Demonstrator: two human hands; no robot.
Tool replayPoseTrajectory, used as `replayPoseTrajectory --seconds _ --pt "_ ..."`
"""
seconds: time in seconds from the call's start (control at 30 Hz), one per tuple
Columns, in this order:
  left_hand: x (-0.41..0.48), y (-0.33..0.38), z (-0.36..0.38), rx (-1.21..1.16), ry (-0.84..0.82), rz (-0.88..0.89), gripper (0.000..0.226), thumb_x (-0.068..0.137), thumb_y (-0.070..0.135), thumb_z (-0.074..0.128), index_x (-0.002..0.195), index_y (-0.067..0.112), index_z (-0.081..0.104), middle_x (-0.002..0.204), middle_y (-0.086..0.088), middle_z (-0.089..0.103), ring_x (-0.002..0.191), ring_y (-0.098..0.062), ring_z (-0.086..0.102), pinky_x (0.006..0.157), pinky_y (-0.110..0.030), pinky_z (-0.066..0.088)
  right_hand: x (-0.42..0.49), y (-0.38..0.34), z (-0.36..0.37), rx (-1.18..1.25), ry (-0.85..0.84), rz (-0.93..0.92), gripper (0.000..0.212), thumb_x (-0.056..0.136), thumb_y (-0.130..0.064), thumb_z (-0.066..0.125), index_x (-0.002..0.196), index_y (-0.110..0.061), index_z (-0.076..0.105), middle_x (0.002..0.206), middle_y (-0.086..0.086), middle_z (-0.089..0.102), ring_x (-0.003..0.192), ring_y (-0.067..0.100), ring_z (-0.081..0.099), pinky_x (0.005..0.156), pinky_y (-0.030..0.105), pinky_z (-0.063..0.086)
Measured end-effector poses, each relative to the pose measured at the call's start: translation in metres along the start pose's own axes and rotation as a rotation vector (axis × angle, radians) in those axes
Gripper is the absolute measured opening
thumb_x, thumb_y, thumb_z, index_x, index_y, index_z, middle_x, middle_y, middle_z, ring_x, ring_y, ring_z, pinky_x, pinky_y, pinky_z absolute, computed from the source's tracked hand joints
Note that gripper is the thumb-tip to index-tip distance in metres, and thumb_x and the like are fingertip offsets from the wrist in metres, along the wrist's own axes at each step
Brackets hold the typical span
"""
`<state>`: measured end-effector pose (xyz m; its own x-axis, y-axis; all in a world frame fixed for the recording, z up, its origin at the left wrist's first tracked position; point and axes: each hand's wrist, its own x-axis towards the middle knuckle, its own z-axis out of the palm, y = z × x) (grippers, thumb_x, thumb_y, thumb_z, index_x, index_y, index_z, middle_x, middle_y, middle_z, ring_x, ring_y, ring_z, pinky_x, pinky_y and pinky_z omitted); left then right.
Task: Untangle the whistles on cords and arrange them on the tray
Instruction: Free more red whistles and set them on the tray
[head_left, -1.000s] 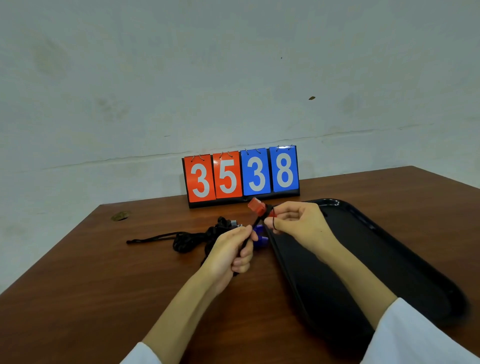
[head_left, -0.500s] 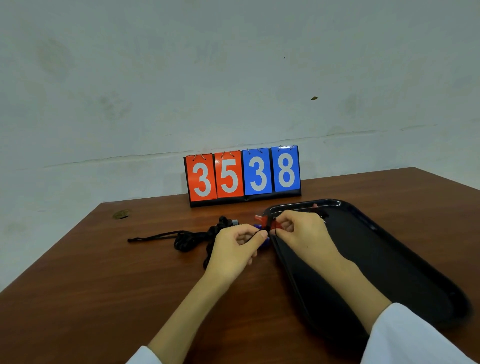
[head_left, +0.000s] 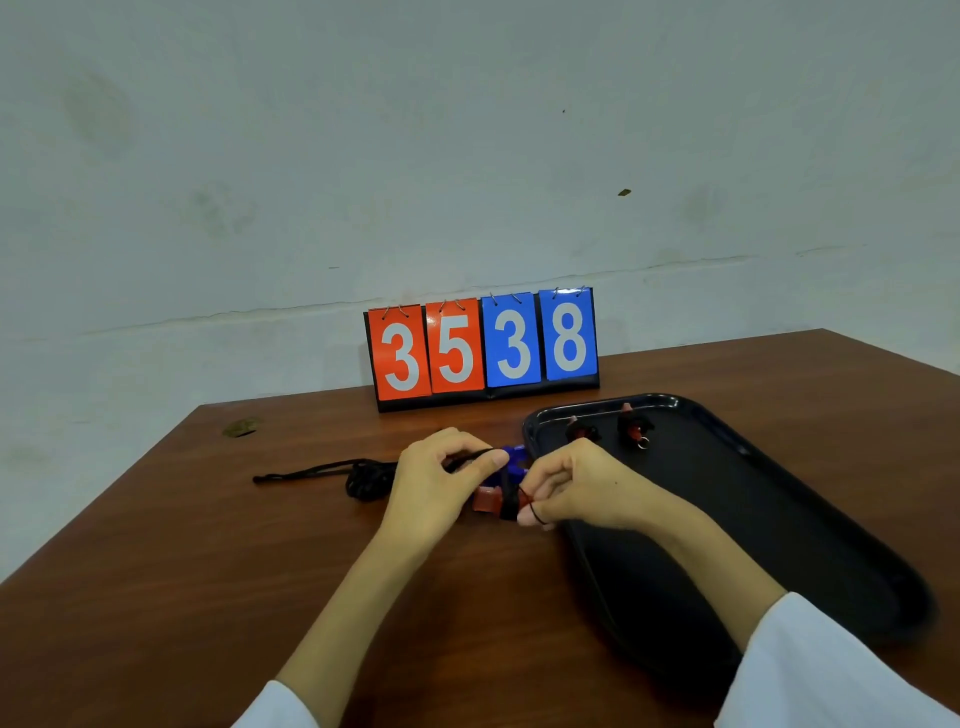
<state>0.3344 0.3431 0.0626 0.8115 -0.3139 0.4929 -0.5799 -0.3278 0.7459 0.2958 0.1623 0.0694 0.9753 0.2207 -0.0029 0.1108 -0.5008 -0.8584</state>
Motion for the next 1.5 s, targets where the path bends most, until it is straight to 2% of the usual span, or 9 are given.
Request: replayPoseTrajectory --seconds 0.33,0.57,0.67,0.8,0.9,1.03,1.13,1.23,1.5 --pt "0.001 -0.006 0.008 -0.106 0.009 -0.203 0.027 0.089 0.030 0.059 0.065 0.019 0.065 0.047 0.014 0.056 0.048 0.004 0.051 0.054 -0.011 0.036 -0.005 -0.011 -0.006 0.322 0.093 -0.097 0.012 0.079 -0.001 0.066 0.087 -0.009 0.068 0.074 0.002 0.070 0.066 0.008 0.065 0.065 0.019 0.053" --pt "-0.006 -0.004 0.018 -0.099 -0.039 -0.185 0.018 0.094 0.029 0.051 0.088 0.019 0.065 0.054 0.011 0.054 0.048 0.004 0.051 0.050 -0.010 0.039 -0.004 -0.010 -0.010 0.431 0.435 -0.075 0.013 0.078 -0.005 0.069 0.085 -0.015 0.068 0.074 0.001 0.072 0.066 0.009 0.067 0.062 0.017 0.054" --pt "-0.009 -0.004 0.023 -0.077 -0.079 -0.179 0.006 0.095 0.028 0.050 0.093 0.029 0.055 0.057 0.009 0.056 0.052 -0.002 0.050 0.057 -0.020 0.044 -0.002 -0.008 -0.009 0.431 0.496 -0.083 0.012 0.079 -0.007 0.068 0.088 -0.014 0.068 0.076 0.002 0.071 0.067 0.007 0.067 0.063 0.016 0.054" --pt "-0.015 -0.006 0.029 0.092 -0.161 -0.034 0.009 0.097 0.034 0.043 0.092 0.029 0.048 0.061 -0.004 0.057 0.052 -0.016 0.051 0.056 -0.036 0.045 0.000 -0.006 -0.008 0.456 0.557 -0.063 0.011 0.079 -0.008 0.069 0.088 -0.014 0.068 0.076 0.001 0.071 0.067 0.007 0.067 0.064 0.018 0.055" --pt "-0.018 -0.007 0.033 0.284 -0.178 0.115 0.019 0.098 0.037 0.041 0.109 0.028 0.053 0.068 0.002 0.060 0.058 -0.009 0.055 0.059 -0.031 0.046 0.002 -0.003 -0.008 0.456 0.596 -0.042 0.014 0.079 -0.009 0.069 0.093 -0.011 0.069 0.077 0.002 0.072 0.065 0.006 0.067 0.062 0.016 0.054" --pt "-0.018 -0.006 0.030 0.391 -0.093 0.262 0.027 0.096 0.033 0.048 0.118 0.025 0.061 0.098 0.009 0.069 0.087 -0.006 0.062 0.076 -0.023 0.050 0.005 0.003 -0.006 0.277 0.668 -0.003 0.018 0.078 -0.014 0.072 0.096 -0.011 0.069 0.079 0.003 0.071 0.073 0.009 0.067 0.071 0.021 0.055" --pt "-0.017 -0.008 0.027 0.577 -0.029 0.443 0.030 0.091 0.032 0.048 0.110 0.020 0.069 0.089 0.009 0.069 0.075 -0.006 0.065 0.062 -0.015 0.047 0.006 0.006 0.001 0.071 0.699 -0.011 0.020 0.077 -0.018 0.073 0.097 -0.015 0.069 0.081 -0.002 0.069 0.078 0.008 0.065 0.076 0.023 0.054" --pt "-0.013 -0.011 0.024 0.735 0.001 0.584 0.034 0.089 0.032 0.042 0.102 0.021 0.071 0.081 0.008 0.066 0.068 -0.010 0.063 0.052 -0.020 0.047 0.006 0.008 0.008 -0.157 0.699 -0.055 0.021 0.080 -0.020 0.070 0.100 -0.016 0.069 0.085 -0.007 0.067 0.080 0.003 0.061 0.078 0.020 0.051" --pt "-0.008 -0.012 0.022 0.906 0.005 0.681 0.018 0.087 0.029 0.054 0.090 0.024 0.072 0.079 0.006 0.058 0.076 -0.014 0.049 0.067 -0.026 0.036 0.004 0.013 0.012 -0.515 0.509 -0.209 0.029 0.087 -0.018 0.062 0.116 -0.015 0.064 0.105 0.000 0.068 0.094 0.009 0.062 0.089 0.025 0.050"
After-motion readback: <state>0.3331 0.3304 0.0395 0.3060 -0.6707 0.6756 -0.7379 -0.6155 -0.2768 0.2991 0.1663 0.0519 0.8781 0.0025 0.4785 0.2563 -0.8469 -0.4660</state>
